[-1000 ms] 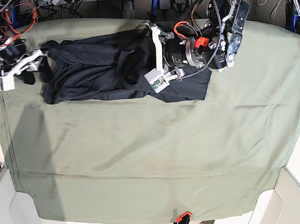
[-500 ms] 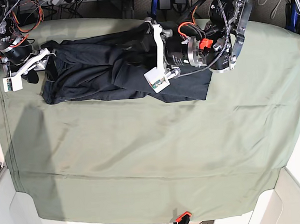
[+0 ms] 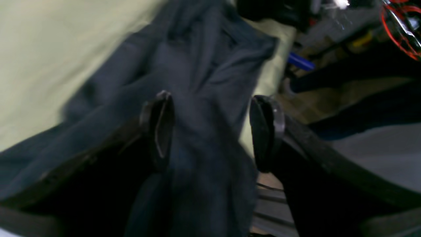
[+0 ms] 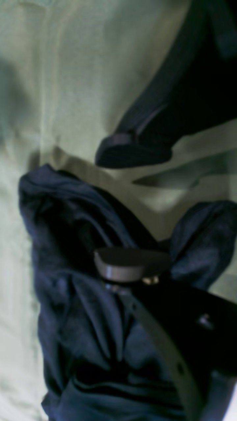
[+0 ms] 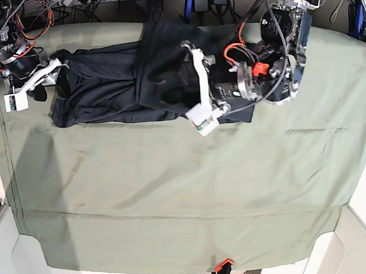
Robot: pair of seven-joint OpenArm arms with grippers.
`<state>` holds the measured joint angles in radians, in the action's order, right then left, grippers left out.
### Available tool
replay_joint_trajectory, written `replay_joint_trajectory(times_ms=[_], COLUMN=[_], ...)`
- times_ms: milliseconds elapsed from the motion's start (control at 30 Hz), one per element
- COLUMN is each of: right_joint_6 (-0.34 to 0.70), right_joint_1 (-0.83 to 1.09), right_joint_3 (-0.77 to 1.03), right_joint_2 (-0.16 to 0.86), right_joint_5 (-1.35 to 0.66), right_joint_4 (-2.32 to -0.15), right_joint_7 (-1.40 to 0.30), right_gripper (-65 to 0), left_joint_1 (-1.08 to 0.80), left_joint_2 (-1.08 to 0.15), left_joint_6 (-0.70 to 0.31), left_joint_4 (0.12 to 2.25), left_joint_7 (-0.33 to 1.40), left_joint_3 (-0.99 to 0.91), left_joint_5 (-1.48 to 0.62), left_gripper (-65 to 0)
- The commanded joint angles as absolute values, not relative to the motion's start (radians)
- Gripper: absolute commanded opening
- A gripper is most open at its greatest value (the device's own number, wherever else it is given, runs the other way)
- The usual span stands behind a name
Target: Fold the T-shirt properly
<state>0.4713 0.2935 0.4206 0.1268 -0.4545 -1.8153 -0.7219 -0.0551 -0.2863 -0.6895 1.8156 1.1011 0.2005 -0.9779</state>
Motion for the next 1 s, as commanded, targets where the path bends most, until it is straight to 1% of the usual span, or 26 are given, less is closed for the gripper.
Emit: replay_joint_trajectory(times_ms=[0,200,433,533,733,967], right_joint_6=[0.468,0.469,0.471,0.471,0.471,0.471], right_joint_1=[0.289,0.286,0.210,0.187,0.175,0.175], right_joint_3=[0.423,0.422,0.371,0.303,0.175,0.152], right_joint_2=[0.135,0.135,0.135,0.133,0.129,0.097], right_joint_5=[-0.475,-0.470,-0.468,-0.471,-0.471,-0.470], right_joint_4=[-1.832,-1.804,-1.624,-1.594,-1.599,-1.615], right_joint_7=[-0.699,-0.690,-0.690,-0.693,-0.733,-0.733], right_gripper=[-27.5,-27.5,-27.5,-27.5,-27.5,-28.5], left_joint_1=[-0.043,-0.064,-0.098,-0.110,-0.112,-0.112], left_joint_2=[-0.301,-0.353,-0.376,-0.385,-0.406,-0.450], left_joint_6=[-0.698,-0.698,-0.698,-0.698,-0.698,-0.698], left_joint_4=[1.836,1.836,1.836,1.836,1.836,1.836], left_joint_7=[1.082,1.090,1.101,1.104,1.104,1.104], left_joint_3=[0.173,0.036,-0.075,-0.093,-0.094,-0.126], left_joint_5=[-1.002,-1.041,-1.071,-1.074,-1.074,-1.084], left_gripper=[-26.4,-26.4,-26.4,-26.4,-26.4,-26.4])
